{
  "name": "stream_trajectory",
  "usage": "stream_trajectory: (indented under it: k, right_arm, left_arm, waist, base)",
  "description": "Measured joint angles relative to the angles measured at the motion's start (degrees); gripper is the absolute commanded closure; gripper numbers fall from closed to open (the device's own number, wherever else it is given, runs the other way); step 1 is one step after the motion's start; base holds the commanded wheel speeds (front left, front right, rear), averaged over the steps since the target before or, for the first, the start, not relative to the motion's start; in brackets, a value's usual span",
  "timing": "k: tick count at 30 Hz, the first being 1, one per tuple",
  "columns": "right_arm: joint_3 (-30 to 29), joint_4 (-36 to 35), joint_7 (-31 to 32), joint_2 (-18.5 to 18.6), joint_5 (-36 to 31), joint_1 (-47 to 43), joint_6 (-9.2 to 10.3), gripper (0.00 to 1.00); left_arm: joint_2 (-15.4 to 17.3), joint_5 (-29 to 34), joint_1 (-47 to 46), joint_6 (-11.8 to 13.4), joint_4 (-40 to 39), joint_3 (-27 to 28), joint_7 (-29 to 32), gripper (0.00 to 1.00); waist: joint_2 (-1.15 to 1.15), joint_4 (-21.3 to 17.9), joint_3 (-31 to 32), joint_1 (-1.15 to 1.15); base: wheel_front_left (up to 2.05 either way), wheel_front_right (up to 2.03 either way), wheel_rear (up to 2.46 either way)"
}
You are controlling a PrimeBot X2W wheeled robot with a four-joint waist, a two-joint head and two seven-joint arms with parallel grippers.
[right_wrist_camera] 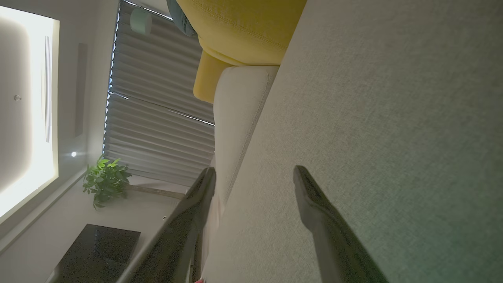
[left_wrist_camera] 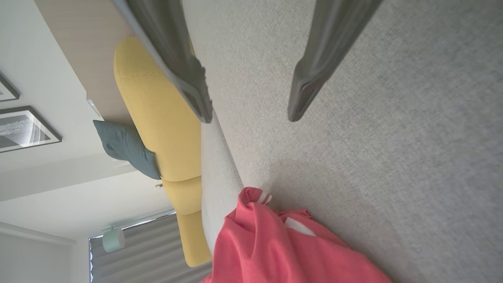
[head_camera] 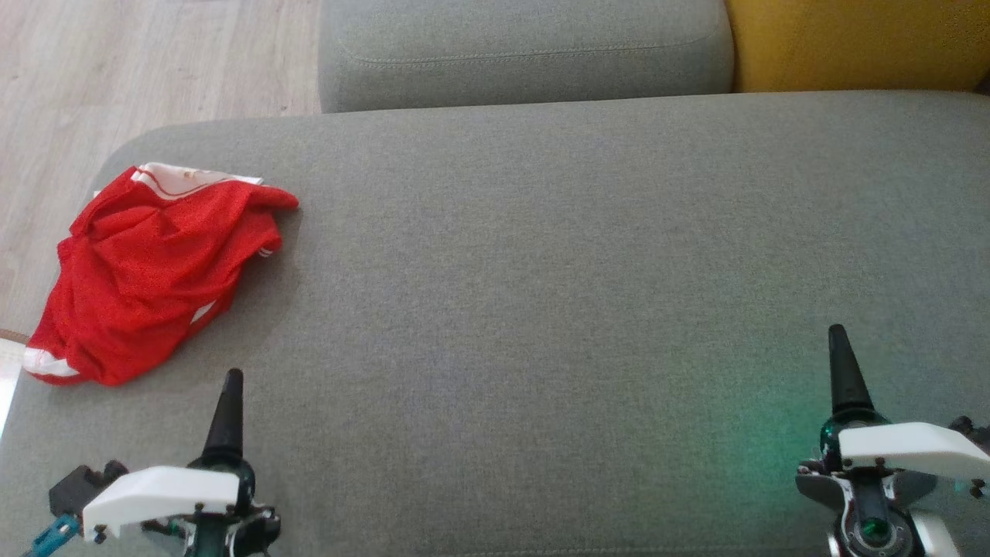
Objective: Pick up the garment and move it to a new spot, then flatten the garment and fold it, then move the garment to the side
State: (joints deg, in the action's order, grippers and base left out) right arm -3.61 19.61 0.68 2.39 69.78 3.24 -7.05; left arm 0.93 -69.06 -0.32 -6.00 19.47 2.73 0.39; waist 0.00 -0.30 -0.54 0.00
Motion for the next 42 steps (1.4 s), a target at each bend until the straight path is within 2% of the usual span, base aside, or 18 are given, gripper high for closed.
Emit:
stream_trajectory:
  k: [20,42]
  right_arm:
    - [2.96,1.67,-3.28,0.0,-15.74,1.16,0.0,0.0]
    - [4.78,2.36,-6.83,0.0,-31.97,3.09,0.0,0.0]
  left_arm:
    - [0.09,15.23,-1.34,1.59,-0.1,-1.58,-3.31,0.0]
    - [0.37,31.85,-2.61,4.48,0.57,-2.47,-6.66,0.0]
  waist:
    - [0.0,-0.09,-0.07,0.0]
    - [0.0,-0.24,0.13,0.0]
  base:
    - [0.0,0.0,0.0]
    - [0.0,0.0,0.0]
